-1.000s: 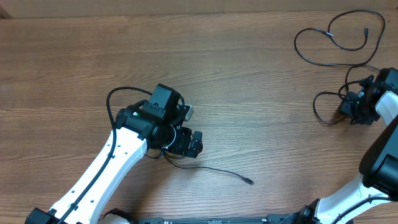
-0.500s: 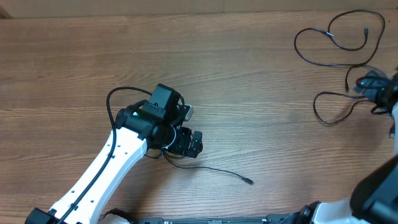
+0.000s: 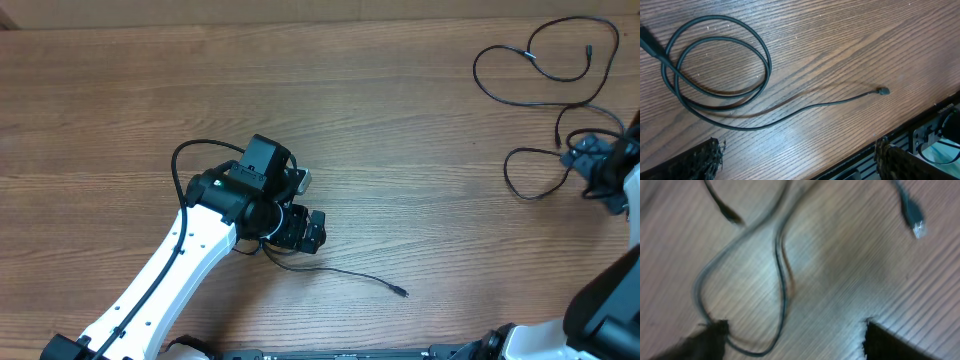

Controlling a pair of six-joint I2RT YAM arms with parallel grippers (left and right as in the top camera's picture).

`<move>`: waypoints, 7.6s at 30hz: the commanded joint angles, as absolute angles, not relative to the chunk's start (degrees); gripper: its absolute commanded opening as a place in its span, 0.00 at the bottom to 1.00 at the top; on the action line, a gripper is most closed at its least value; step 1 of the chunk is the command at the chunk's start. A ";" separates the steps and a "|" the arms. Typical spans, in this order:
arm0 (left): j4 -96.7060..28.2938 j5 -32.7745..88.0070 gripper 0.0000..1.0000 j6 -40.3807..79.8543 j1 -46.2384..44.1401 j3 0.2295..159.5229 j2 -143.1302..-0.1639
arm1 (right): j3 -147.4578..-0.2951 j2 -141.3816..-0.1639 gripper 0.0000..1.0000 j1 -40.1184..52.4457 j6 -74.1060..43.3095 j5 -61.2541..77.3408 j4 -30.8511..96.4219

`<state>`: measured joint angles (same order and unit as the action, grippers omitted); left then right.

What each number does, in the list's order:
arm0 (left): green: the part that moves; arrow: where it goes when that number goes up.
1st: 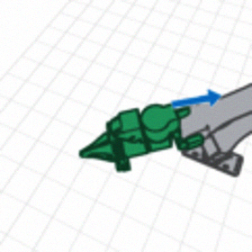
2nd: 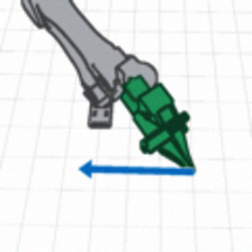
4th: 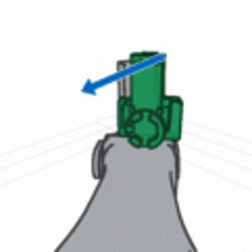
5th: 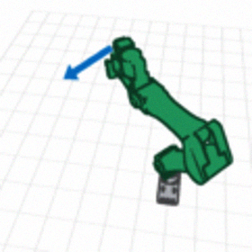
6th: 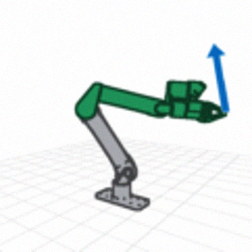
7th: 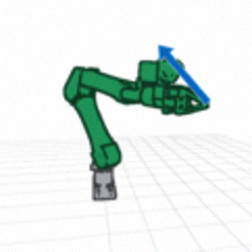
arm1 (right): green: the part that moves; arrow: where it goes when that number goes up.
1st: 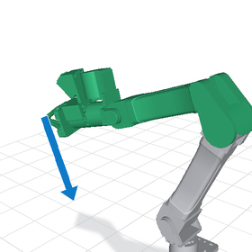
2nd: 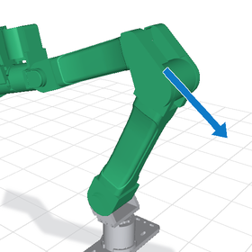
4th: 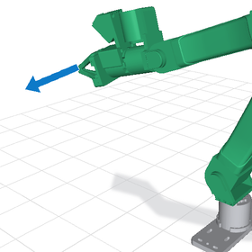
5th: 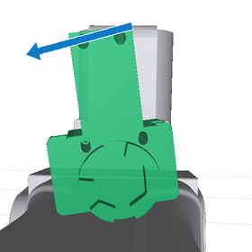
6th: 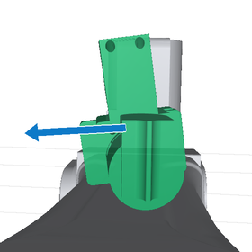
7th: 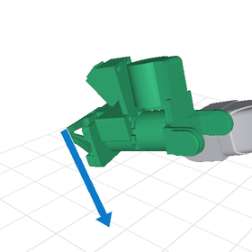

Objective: Untangle cables

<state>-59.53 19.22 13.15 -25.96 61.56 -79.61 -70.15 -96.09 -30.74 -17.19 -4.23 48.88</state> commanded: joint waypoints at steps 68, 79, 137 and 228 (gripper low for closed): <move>-59.35 19.03 0.99 13.30 -26.28 62.67 -78.63 | -71.64 -107.39 0.18 -39.44 -23.64 -8.75 41.67; -59.35 19.03 1.00 13.30 -26.28 62.67 -78.63 | -71.57 -107.50 0.19 -44.38 -25.50 -13.04 39.72; -59.35 19.03 1.00 13.30 -26.28 62.67 -78.63 | -72.93 -115.09 0.04 -45.60 -20.51 9.93 29.80; -59.35 19.03 1.00 13.30 -26.28 62.67 -78.63 | -73.95 -112.14 0.04 -27.88 -13.28 2.44 41.67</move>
<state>-59.55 19.22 13.15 -25.96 61.56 -79.61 -74.13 -112.71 -27.51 -16.23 3.81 41.67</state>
